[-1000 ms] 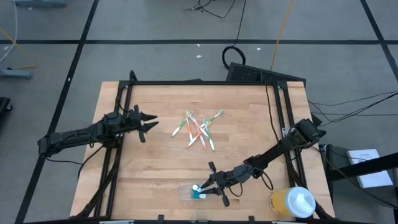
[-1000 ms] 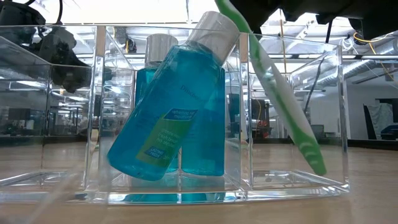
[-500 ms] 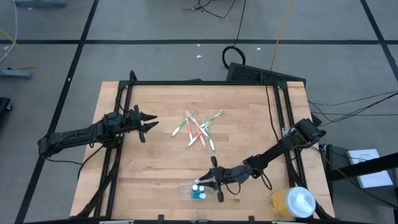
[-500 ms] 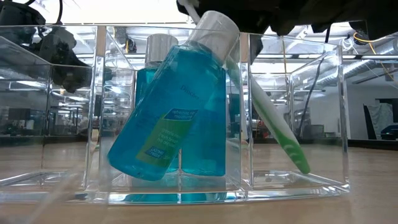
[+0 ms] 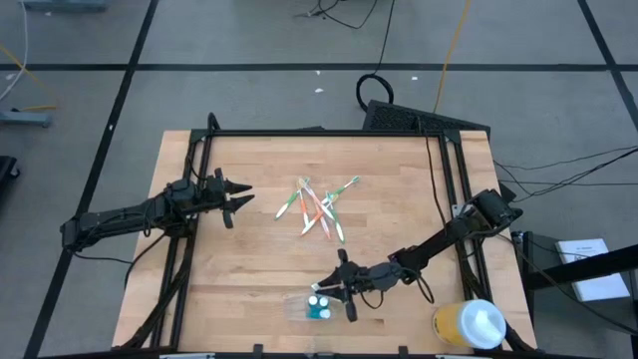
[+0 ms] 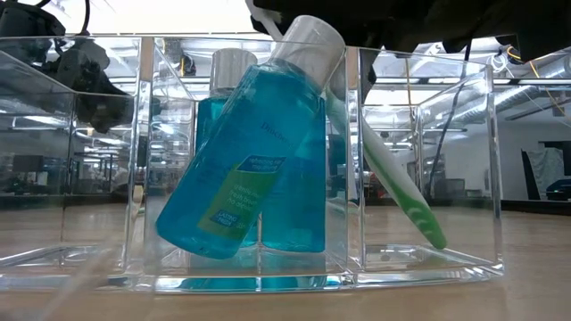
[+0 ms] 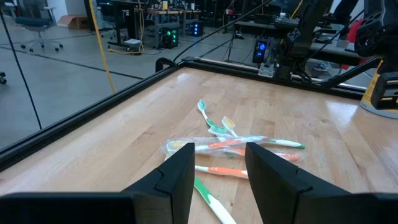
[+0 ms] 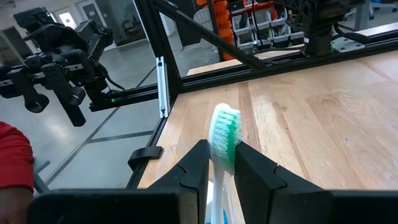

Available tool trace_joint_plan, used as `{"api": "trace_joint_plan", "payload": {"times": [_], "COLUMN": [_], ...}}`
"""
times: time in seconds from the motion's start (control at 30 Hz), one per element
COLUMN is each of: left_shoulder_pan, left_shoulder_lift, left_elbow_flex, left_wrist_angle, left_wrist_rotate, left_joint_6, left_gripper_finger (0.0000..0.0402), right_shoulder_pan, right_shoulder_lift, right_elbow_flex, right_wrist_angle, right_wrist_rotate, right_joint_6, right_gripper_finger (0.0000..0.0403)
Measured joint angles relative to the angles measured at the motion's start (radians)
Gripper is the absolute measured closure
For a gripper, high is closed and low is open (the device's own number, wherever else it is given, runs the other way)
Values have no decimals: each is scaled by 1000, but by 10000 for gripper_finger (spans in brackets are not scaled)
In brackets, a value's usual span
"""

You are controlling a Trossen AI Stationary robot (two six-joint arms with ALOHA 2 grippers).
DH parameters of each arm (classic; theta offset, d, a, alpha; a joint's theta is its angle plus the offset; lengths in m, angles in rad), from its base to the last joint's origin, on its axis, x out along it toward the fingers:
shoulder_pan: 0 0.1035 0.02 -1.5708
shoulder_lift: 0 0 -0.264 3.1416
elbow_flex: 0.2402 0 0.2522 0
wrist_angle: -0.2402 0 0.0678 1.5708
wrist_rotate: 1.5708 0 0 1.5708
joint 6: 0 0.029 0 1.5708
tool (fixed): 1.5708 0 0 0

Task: Pick & Place toothbrushing station
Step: Put the green toothbrush into the transparent organizer

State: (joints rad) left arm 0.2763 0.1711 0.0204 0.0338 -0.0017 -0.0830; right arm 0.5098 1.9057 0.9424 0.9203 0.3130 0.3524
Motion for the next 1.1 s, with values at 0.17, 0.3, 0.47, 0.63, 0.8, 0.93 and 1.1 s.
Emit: {"api": "trace_joint_plan", "payload": {"times": [0.17, 0.3, 0.47, 0.63, 0.8, 0.93, 1.1], "left_shoulder_pan": [0, 0, 0, 0, 0, 0, 0], "left_shoulder_lift": [0, 0, 0, 0, 0, 0, 0], "left_elbow_flex": [0, 0, 0, 0, 0, 0, 0], "left_wrist_angle": [0, 0, 0, 0, 0, 0, 0], "left_wrist_rotate": [0, 0, 0, 0, 0, 0, 0], "left_joint_6": [0, 0, 0, 0, 0, 0, 0], "left_gripper_finger": [254, 254, 254, 254, 254, 254, 254], "right_shoulder_pan": [0, 0, -6, -27, -77, -124, -182], "right_shoulder_lift": [0, 0, 0, 0, -14, -63, -170], "right_elbow_flex": [0, 0, 0, 0, 0, 0, 0], "right_wrist_angle": [0, 1, 28, 92, 113, 86, -11], "right_wrist_rotate": [0, 0, 1, 2, 3, 2, 1], "right_joint_6": [1, -1, -32, -122, -171, -190, -264], "right_gripper_finger": [344, 323, 284, 249, 228, 220, 217]}}
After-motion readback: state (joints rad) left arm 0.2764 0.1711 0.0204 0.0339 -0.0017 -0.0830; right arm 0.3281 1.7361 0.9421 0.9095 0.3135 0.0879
